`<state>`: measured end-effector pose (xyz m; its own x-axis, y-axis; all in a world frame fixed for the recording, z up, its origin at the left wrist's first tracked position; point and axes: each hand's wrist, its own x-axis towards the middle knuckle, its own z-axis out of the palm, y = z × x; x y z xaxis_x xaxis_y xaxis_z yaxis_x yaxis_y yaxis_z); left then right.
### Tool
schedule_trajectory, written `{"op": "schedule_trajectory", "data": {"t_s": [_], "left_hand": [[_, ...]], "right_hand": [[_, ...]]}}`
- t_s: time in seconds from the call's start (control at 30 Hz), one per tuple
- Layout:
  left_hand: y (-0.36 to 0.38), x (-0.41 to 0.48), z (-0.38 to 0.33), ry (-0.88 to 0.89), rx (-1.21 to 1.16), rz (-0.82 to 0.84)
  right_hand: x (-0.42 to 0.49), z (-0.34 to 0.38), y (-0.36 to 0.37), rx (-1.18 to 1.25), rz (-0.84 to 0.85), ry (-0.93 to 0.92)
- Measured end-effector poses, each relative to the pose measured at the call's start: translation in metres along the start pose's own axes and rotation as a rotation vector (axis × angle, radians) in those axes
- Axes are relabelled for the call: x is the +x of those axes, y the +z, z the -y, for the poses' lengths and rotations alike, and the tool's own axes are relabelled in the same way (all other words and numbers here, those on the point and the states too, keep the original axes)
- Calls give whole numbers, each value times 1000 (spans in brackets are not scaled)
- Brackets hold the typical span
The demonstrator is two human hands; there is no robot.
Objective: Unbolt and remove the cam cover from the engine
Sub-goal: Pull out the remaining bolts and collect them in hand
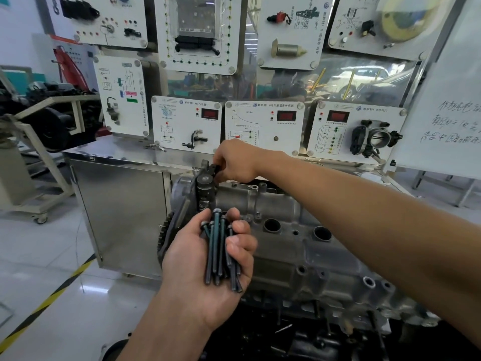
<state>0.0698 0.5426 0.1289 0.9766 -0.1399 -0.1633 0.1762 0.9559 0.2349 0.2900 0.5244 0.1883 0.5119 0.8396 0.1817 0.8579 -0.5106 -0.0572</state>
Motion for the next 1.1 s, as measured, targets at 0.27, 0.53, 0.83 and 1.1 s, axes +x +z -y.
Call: {"op": "schedule_trajectory", "data": {"t_s": [0.27, 0.53, 0.83, 1.1], "left_hand": [[-3, -1, 0, 7, -2, -1], [0, 0, 2, 20, 3, -31], [11, -2, 27, 100, 28, -34], [17, 4, 101, -201, 47, -81]], "right_hand": [[-7, -5, -15, 100, -37, -60], [-36, -15, -68, 412, -315, 57], [-150, 47, -69, 579, 211, -73], [-253, 58, -67, 96, 72, 202]]}}
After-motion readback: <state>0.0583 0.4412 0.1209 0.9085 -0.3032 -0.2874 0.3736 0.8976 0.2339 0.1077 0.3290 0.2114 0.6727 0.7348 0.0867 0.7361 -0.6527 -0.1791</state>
